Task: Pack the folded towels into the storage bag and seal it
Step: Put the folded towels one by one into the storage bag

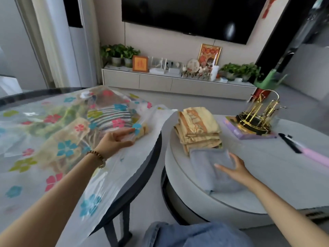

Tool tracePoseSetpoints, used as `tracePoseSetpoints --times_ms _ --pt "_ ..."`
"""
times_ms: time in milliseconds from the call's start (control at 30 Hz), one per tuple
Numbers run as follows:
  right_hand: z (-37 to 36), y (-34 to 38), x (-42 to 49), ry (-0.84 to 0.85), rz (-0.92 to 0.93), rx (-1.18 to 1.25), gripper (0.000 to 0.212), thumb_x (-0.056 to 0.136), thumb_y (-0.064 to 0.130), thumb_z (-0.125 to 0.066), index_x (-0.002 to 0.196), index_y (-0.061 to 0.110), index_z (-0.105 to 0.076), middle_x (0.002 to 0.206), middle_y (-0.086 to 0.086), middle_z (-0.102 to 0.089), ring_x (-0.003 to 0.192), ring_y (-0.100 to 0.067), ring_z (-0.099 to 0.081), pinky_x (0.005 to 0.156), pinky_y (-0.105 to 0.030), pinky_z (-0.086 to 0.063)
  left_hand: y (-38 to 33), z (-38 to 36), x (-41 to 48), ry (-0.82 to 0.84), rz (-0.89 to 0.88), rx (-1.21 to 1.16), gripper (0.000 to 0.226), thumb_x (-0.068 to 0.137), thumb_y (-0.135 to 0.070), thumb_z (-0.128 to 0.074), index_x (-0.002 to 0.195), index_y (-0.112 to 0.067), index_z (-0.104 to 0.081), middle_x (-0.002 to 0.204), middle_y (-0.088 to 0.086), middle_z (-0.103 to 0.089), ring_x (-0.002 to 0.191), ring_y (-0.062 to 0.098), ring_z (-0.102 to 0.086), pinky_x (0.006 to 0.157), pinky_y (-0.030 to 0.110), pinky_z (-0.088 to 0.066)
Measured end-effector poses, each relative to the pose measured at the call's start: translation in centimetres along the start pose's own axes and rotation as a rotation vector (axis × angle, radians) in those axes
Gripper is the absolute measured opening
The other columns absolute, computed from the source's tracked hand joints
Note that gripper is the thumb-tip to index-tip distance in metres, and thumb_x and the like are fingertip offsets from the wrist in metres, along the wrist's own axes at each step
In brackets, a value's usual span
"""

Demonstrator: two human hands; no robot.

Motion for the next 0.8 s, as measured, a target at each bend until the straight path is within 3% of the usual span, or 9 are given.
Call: tracePoseSetpoints --times_ms 133,233,400,433,567,633,733,767,800 --pt "-0.2 -2.4 1.0 0.051 -0.203 0.028 0.109 0.068 0.044 -0.079 0.149 0.012 -0.012 0.154 -0.008 -0.023 0.140 -0.026 -0.027 0.108 -0.036 -0.030 0.6 -0.7 0.3 -0.024 0.020 0.030 0.042 0.072 -0.022 -0.076 0.098 -0.052 -0.061 0.120 -0.010 -0.060 0.102 0.009 -0.056 0.094 0.022 -0.037" --pt "-0.6 -3.1 1.8 0.051 -0.307 0.027 0.130 0.053 0.055 -0.083 0.149 0.010 -0.009 0.155 -0.008 -0.024 0.139 -0.028 -0.029 0.111 -0.039 -0.031 0.7 -1.0 0.3 -0.024 0.016 0.047 0.042 0.072 -0.022 -0.076 0.099 -0.050 -0.060 0.122 -0.010 -0.059 0.109 0.009 -0.053 0.094 0.020 -0.034" --pt "-1.4 -5.7 4.2 0.030 -0.378 0.063 0.148 0.022 0.066 -0.083 0.143 0.004 -0.025 0.146 -0.013 -0.038 0.130 -0.030 -0.042 0.106 -0.041 -0.038 0.7 -0.9 0.2 -0.027 0.010 0.079 0.045 0.073 -0.017 -0.076 0.101 -0.047 -0.058 0.123 -0.011 -0.057 0.114 0.008 -0.052 0.099 0.020 -0.032" --pt "-1.5 -5.1 3.6 0.035 -0.383 0.088 0.145 0.021 0.064 -0.084 0.141 0.003 -0.030 0.143 -0.013 -0.041 0.128 -0.030 -0.044 0.105 -0.041 -0.040 0.6 -0.9 0.1 -0.034 0.003 0.086 0.046 0.073 -0.015 -0.075 0.101 -0.047 -0.058 0.122 -0.010 -0.058 0.111 0.009 -0.053 0.098 0.020 -0.033" --pt "-1.9 -3.4 2.6 0.061 -0.355 0.202 0.093 0.057 0.035 -0.088 0.131 -0.001 -0.043 0.133 -0.012 -0.052 0.123 -0.031 -0.049 0.098 -0.032 -0.041 0.6 -0.6 0.0 -0.087 -0.035 0.128 0.050 0.073 -0.010 -0.074 0.100 -0.048 -0.057 0.115 -0.007 -0.062 0.095 0.015 -0.056 0.080 0.001 -0.042" --pt "-2.0 -3.0 1.8 0.129 -0.356 0.282 0.101 0.046 0.044 -0.090 0.128 0.002 -0.048 0.129 -0.012 -0.056 0.118 -0.029 -0.053 0.099 -0.036 -0.043 0.5 -0.3 -0.2 -0.102 -0.041 0.129 0.051 0.073 -0.010 -0.075 0.101 -0.048 -0.057 0.116 -0.004 -0.063 0.085 0.017 -0.054 0.072 -0.001 -0.043" --pt "-2.5 -1.6 0.3 0.268 -0.319 0.505 0.106 0.029 0.044 -0.093 0.121 0.005 -0.057 0.117 -0.012 -0.066 0.108 -0.026 -0.061 0.090 -0.040 -0.049 0.1 0.0 -0.6 -0.081 -0.043 0.208 0.052 0.071 -0.016 -0.077 0.114 -0.040 -0.057 0.119 0.001 -0.063 0.057 -0.005 -0.049 0.072 0.013 -0.044" --pt "-2.6 -0.8 -0.3 0.300 -0.314 0.581 0.102 0.030 0.041 -0.094 0.119 0.006 -0.059 0.114 -0.012 -0.067 0.106 -0.026 -0.061 0.085 -0.039 -0.049 -0.2 0.0 -0.9 -0.068 -0.061 0.281 0.058 0.070 -0.019 -0.078 0.120 -0.035 -0.054 0.122 0.002 -0.062 0.052 -0.003 -0.046 0.069 0.015 -0.045" --pt "-2.8 0.0 -1.0 0.336 -0.303 0.638 0.098 0.031 0.039 -0.094 0.117 0.008 -0.060 0.111 -0.011 -0.067 0.105 -0.026 -0.060 0.082 -0.039 -0.049 -0.4 -0.1 -1.2 -0.046 -0.081 0.369 0.067 0.068 -0.022 -0.079 0.127 -0.031 -0.049 0.127 0.003 -0.058 0.061 -0.003 -0.050 0.071 0.018 -0.046"
Point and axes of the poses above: each hand's wrist, its own x-axis towards the middle knuckle, its own z-axis out of the back of the hand, y = z × x, the point moved 5 cm from there along x, towards the middle knuckle
